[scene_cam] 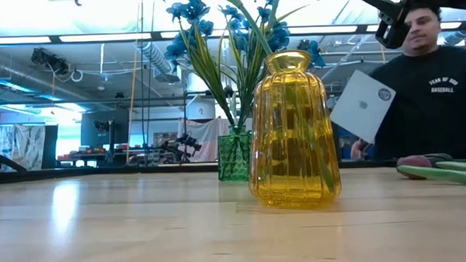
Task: Sort flowers into vase by color
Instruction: Put the top red tulip into the yellow vase
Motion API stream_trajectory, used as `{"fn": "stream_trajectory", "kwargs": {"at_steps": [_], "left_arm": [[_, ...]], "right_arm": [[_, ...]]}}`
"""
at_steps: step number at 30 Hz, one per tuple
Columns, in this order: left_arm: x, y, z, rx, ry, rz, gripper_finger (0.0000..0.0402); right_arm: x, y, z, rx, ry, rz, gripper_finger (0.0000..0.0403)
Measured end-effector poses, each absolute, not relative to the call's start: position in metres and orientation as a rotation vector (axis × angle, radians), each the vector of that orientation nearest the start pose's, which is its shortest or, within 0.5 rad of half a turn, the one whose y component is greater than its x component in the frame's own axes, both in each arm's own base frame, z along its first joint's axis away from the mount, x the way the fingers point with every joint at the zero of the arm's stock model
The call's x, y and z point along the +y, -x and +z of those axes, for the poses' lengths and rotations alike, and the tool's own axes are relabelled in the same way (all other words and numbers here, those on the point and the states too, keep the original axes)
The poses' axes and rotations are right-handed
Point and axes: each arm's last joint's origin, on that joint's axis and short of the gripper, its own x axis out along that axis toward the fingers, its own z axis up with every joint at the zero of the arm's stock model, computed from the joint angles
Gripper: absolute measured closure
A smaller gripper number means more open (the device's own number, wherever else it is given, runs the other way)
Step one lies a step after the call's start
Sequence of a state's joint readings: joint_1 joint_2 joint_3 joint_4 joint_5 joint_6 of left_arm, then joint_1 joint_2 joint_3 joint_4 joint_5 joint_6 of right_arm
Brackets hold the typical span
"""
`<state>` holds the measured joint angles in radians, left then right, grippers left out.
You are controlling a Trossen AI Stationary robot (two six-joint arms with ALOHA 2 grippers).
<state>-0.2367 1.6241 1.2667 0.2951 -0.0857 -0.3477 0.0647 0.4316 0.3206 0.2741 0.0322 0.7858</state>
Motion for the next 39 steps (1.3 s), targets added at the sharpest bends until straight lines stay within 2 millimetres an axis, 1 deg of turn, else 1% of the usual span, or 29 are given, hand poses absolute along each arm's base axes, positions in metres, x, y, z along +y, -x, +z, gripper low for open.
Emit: {"fn": "stream_trajectory", "kwargs": {"at_steps": [2,5,8,10,14,20,29,39], "left_arm": [[-0.089,-0.371,0.331,0.09,0.336,-0.133,0.0401],[-0.09,-0.374,0.323,0.098,0.347,-0.124,0.0401],[-0.092,-0.382,0.314,0.09,0.359,-0.149,0.0401],[-0.093,-0.385,0.312,0.068,0.365,-0.176,0.0401],[-0.095,-0.388,0.307,0.086,0.362,-0.185,0.0401],[-0.095,-0.388,0.303,0.116,0.331,-0.187,0.0401],[-0.096,-0.388,0.304,0.113,0.288,-0.207,0.0401],[-0.096,-0.388,0.304,0.114,0.288,-0.222,0.0378]], "right_arm": [[0.007,-0.126,0.262,-0.142,-0.789,0.095,0.0163],[0.007,-0.126,0.262,-0.141,-0.788,0.094,0.0163],[0.007,-0.126,0.262,-0.141,-0.788,0.094,0.0163],[0.007,-0.126,0.262,-0.141,-0.788,0.094,0.0163],[0.007,-0.126,0.262,-0.141,-0.789,0.095,0.0163],[0.007,-0.126,0.262,-0.141,-0.789,0.095,0.0163],[0.007,-0.126,0.262,-0.141,-0.786,0.095,0.0163],[0.007,-0.126,0.262,-0.141,-0.784,0.095,0.0163]]}}
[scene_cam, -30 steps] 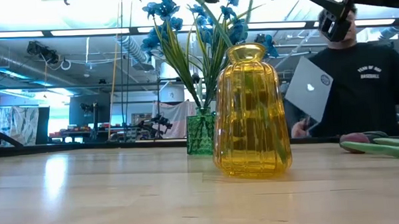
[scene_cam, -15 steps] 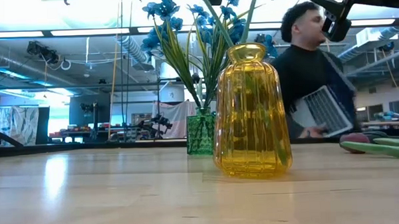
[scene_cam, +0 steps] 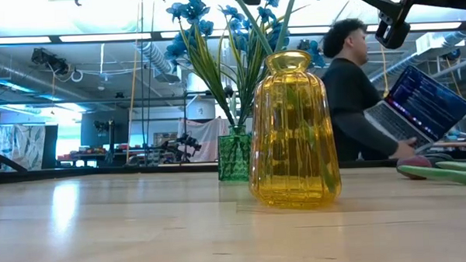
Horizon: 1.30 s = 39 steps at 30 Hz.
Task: Sort flowers into vase by color
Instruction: Put the top red tulip into the yellow vase, then put the black tulip into the transparent vase
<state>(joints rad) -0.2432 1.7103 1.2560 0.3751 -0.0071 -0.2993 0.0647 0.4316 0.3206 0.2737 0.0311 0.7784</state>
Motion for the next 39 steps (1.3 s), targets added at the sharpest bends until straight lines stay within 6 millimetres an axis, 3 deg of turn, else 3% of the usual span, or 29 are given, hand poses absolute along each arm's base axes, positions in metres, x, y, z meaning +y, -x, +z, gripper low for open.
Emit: {"fn": "stream_trajectory", "kwargs": {"at_steps": [15,28,39], "left_arm": [[-0.0978,-0.3874,0.3035,0.129,0.312,-0.288,0.0373],[-0.0981,-0.3864,0.2979,0.194,0.311,-0.3,0.0286],[-0.0969,-0.387,0.2997,0.173,0.307,-0.3,0.0275]], "right_arm": [[0.0072,-0.1255,0.2622,-0.142,-0.792,0.096,0.0163],[0.007,-0.1229,0.2639,-0.157,-0.792,0.102,0.0163],[0.0069,-0.1202,0.2655,-0.173,-0.793,0.108,0.0163]]}}
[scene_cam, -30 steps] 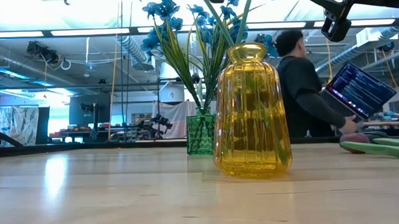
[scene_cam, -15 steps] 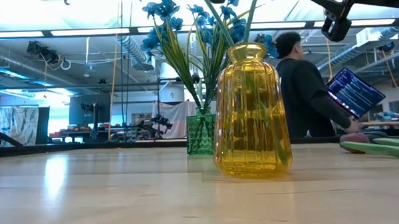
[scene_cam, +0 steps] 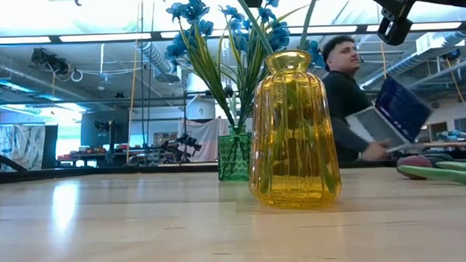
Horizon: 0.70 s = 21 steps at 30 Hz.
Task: Sort flowers into vase by color
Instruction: Put the black tulip into the transparent vase
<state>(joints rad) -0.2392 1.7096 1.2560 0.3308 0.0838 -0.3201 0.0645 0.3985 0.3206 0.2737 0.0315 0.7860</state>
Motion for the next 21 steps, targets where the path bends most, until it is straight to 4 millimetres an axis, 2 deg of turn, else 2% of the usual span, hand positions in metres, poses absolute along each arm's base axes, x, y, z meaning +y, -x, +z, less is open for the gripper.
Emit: {"fn": "stream_trajectory", "kwargs": {"at_steps": [4,11,16,21], "left_arm": [[-0.091,-0.389,0.309,0.089,0.315,-0.299,0.0275],[-0.074,-0.396,0.346,0.011,0.311,-0.421,0.0275],[-0.055,-0.399,0.371,0.148,0.259,-0.39,0.0275],[-0.026,-0.392,0.398,0.312,0.155,-0.276,0.0275]], "right_arm": [[0.007,-0.12,0.266,-0.173,-0.793,0.109,0.0163],[0.007,-0.12,0.265,-0.172,-0.793,0.108,0.0163],[0.007,-0.12,0.265,-0.172,-0.793,0.108,0.0163],[0.007,-0.12,0.265,-0.172,-0.8,0.108,0.0163]]}}
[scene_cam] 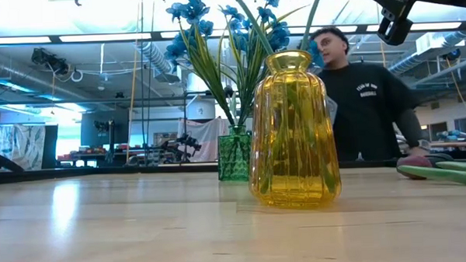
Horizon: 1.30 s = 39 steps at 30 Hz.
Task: Sort flowers into vase by color
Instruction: Put the black tulip into the transparent vase
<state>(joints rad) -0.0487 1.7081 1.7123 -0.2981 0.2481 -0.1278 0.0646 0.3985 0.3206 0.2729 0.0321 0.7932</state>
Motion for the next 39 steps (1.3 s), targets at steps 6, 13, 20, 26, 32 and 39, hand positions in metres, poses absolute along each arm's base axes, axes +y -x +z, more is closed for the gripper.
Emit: {"fn": "stream_trajectory", "kwargs": {"at_steps": [6,13,20,26,32,39], "left_arm": [[0.0,-0.357,0.441,0.475,0.084,-0.214,0.0275],[0.028,-0.298,0.472,0.55,-0.011,-0.033,0.0275],[0.056,-0.24,0.469,0.517,0.018,0.107,0.0275],[0.064,-0.201,0.425,0.415,0.073,0.19,0.0275],[0.056,-0.167,0.367,0.33,0.162,0.254,0.0275],[0.047,-0.142,0.297,0.36,0.351,0.288,0.0275]], "right_arm": [[0.007,-0.121,0.26,-0.115,-0.866,0.095,0.0163],[0.007,-0.122,0.254,-0.045,-0.918,0.08,0.0163],[0.007,-0.12,0.256,-0.068,-0.921,0.07,0.0163],[0.006,-0.12,0.256,-0.075,-0.929,0.06,0.0163],[0.006,-0.12,0.256,-0.077,-0.948,0.046,0.0167],[0.005,-0.122,0.252,-0.053,-0.943,0.0,0.0181]]}}
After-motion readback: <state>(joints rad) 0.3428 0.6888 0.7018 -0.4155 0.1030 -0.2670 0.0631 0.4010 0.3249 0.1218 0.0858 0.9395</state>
